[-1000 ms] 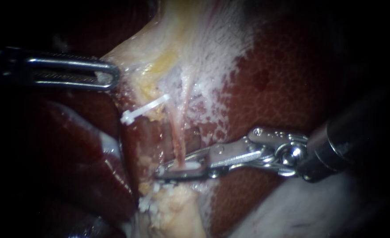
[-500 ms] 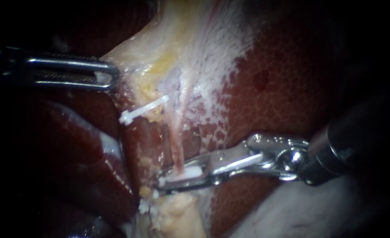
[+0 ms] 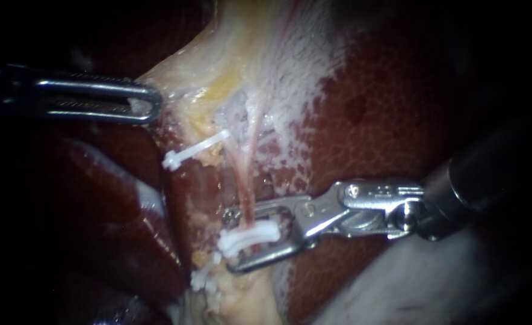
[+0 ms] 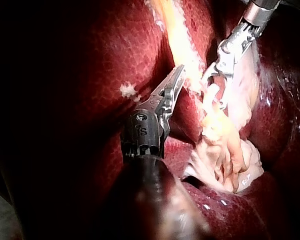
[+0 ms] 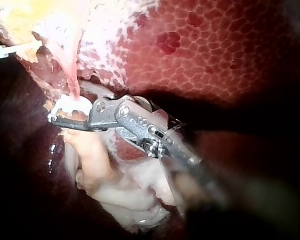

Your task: Going back second clip right tube

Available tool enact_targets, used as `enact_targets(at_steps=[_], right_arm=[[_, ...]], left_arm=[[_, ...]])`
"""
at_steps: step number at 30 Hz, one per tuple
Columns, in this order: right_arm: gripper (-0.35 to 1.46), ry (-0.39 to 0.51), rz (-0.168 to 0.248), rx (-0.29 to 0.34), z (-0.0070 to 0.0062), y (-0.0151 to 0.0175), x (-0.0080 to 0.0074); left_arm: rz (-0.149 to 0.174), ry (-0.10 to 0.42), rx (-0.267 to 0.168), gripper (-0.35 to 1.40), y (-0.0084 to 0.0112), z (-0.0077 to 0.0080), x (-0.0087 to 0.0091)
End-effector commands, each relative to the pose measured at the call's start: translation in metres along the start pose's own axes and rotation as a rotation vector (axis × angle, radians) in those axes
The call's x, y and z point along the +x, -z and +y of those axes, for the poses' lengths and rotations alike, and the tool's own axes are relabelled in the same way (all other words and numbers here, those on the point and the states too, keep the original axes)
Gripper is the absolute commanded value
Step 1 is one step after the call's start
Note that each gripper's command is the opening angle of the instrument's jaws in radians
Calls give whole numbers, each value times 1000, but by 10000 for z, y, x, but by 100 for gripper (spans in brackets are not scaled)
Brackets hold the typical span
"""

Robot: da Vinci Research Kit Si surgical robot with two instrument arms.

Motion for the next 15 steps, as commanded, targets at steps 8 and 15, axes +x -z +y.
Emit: enact_targets(at_steps=[8,15], right_arm=[[60,33,5,-9,-7,35,2],[60,63,10,-11,-13,70,5]], left_arm=[[0,-1,1,-35,1,1,0],[0,-1,1,-35,1,1,2]])
